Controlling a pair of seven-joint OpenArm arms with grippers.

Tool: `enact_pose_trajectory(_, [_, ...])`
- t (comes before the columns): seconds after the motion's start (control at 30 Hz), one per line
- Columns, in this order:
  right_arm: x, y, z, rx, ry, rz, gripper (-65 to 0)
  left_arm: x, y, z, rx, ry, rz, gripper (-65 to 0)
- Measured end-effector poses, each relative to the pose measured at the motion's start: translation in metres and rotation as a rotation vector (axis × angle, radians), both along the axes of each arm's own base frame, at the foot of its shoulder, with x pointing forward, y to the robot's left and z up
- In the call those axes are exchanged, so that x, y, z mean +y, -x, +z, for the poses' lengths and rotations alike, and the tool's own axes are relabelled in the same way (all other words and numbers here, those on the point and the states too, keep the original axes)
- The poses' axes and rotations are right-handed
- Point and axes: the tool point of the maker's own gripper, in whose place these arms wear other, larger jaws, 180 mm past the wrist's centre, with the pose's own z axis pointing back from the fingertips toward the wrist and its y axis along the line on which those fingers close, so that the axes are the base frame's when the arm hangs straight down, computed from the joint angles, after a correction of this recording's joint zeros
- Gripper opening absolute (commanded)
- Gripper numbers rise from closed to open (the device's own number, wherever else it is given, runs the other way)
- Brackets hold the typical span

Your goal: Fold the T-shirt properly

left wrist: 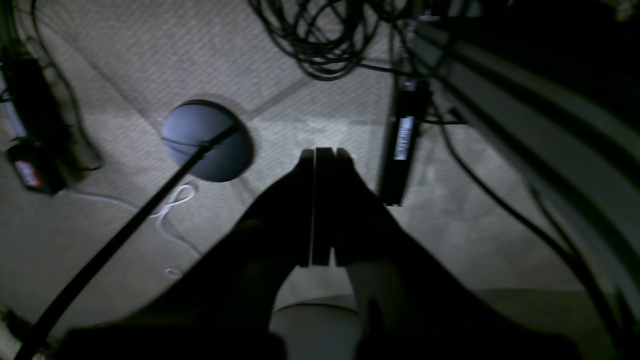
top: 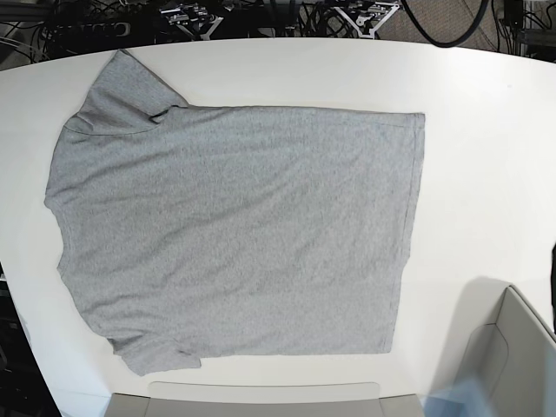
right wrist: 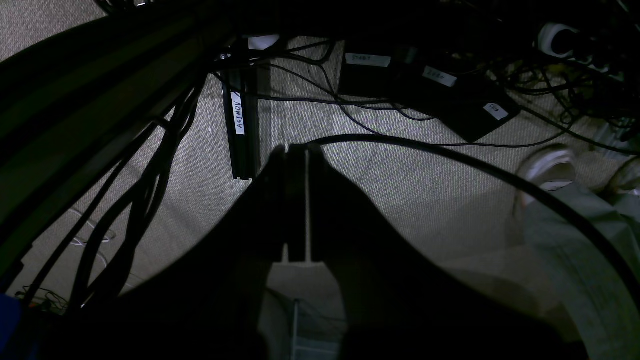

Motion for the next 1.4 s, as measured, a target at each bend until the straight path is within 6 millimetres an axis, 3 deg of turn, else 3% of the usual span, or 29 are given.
enact_pose_trajectory(1.0, [-0.006,0.005,0.0,0.0,0.003,-0.003,-65.0,0.0,-0.002,0.0,-0.011,0.0,0.003,-64.7])
enact_pose_trajectory(1.07, [-0.013,0.01,0.0,-0.028,0.01,-0.062,-65.0,0.0,-0.013,0.002,-0.101,-0.004,-0.004,-64.7])
enact_pose_trajectory(1.2, [-0.027,0.025,0.008,-0.222,0.02,-0.142,-65.0,0.009,-0.004,0.015,-0.325,-0.038,0.041,-64.7])
enact_pose_trajectory(1.33, [-0.055,0.049,0.037,-0.481,0.067,-0.136,-65.0,0.015,0.014,0.05,-0.588,-0.083,0.017,-64.7])
enact_pose_trajectory(1.4, [-0.06,0.06,0.055,-0.593,0.07,-0.132,-64.9,0.015,0.022,0.074,-0.723,-0.094,-0.012,-64.6])
